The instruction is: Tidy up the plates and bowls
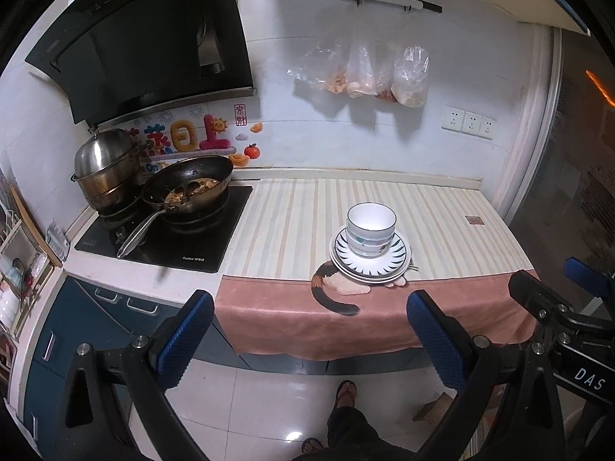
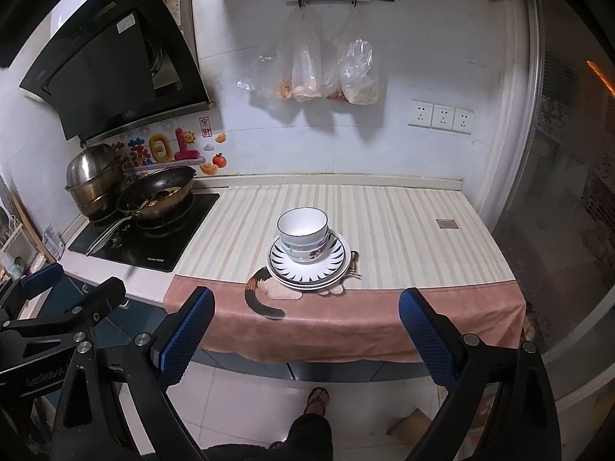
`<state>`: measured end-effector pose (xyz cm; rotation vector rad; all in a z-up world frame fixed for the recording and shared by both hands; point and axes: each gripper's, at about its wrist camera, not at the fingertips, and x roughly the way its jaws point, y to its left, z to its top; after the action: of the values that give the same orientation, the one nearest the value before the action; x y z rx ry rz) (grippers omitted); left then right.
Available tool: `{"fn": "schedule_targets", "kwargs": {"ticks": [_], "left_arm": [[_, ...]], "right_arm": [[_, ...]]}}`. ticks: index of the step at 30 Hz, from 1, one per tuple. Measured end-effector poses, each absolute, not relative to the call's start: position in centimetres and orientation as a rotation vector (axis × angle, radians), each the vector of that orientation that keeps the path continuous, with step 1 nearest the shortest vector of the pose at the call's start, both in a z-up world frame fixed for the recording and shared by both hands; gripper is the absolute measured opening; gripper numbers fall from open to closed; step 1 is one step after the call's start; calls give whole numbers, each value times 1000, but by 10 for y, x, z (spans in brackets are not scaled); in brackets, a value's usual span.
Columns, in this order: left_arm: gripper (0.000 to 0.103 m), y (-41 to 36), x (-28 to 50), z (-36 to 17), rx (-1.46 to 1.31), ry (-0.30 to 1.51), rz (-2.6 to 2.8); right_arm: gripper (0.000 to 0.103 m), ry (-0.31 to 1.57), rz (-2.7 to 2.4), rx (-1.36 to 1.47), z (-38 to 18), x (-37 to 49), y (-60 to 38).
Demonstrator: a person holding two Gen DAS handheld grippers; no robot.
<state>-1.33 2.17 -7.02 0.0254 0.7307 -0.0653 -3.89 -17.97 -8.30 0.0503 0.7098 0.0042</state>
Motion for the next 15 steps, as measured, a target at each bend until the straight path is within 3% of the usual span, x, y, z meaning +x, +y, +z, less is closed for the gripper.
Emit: {"fn": "schedule_targets", "kwargs": {"ticks": [15], "left_arm": [[103, 31, -6, -66, 23, 718, -68]], "right_arm": [[99, 692, -12, 43, -79, -36, -182]]}}
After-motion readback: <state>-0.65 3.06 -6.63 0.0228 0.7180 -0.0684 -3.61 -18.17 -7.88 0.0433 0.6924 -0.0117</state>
